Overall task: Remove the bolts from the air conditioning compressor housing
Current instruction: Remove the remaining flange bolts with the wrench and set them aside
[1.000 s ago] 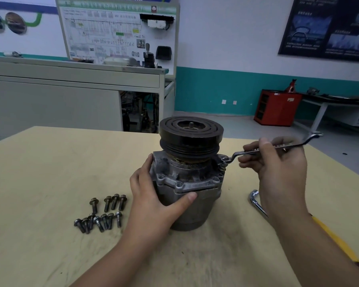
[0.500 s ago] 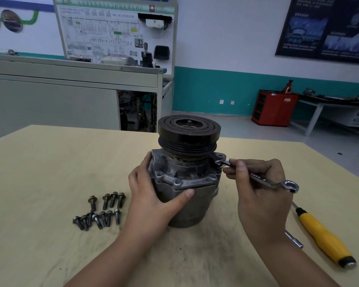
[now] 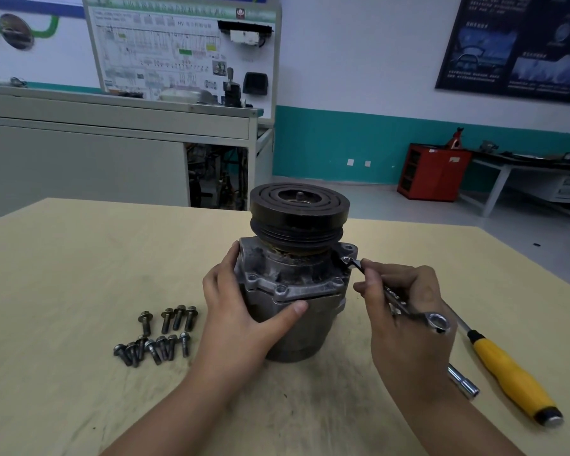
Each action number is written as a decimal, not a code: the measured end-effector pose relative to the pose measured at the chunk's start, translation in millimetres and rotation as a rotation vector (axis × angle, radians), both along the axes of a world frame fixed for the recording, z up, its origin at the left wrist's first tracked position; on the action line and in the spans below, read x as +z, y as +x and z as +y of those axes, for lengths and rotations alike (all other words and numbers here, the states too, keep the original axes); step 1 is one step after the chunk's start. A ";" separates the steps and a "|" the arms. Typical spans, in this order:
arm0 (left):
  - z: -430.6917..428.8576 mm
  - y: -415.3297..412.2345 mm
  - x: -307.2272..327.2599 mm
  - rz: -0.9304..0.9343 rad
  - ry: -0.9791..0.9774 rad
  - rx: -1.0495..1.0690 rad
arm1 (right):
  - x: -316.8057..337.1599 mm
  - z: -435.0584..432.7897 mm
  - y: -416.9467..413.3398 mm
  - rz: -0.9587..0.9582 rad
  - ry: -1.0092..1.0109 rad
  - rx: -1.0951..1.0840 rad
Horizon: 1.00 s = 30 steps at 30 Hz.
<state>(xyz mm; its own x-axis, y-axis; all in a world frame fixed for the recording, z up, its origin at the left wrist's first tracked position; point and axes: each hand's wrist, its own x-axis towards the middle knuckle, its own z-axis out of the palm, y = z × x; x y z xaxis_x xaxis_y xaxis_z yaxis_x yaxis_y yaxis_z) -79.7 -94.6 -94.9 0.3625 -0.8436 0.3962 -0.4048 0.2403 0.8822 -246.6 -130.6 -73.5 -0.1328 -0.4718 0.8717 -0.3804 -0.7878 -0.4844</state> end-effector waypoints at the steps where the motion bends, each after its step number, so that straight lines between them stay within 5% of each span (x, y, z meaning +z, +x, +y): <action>1: 0.2 0.2 0.0 -0.002 0.001 0.001 | 0.4 0.3 -0.5 -0.017 0.016 0.011; 12: 0.4 -0.8 0.6 0.007 0.006 -0.003 | 23.8 -16.4 -9.8 -0.489 0.403 0.331; 24: 0.6 -1.5 0.5 0.005 -0.006 -0.003 | 34.4 -58.7 -8.4 -0.581 0.751 0.498; 30: 0.0 -1.0 -0.1 0.009 -0.026 -0.005 | 44.2 -75.1 -5.9 -0.409 0.913 0.497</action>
<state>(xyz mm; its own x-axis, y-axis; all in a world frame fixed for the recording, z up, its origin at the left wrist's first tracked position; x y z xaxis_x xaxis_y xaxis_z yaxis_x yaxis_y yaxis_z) -80.8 -94.6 -95.0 0.3619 -0.8350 0.4145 -0.3956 0.2651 0.8793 -252.5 -205.8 -29.3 0.0508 -0.9932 0.1046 0.1984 -0.0926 -0.9757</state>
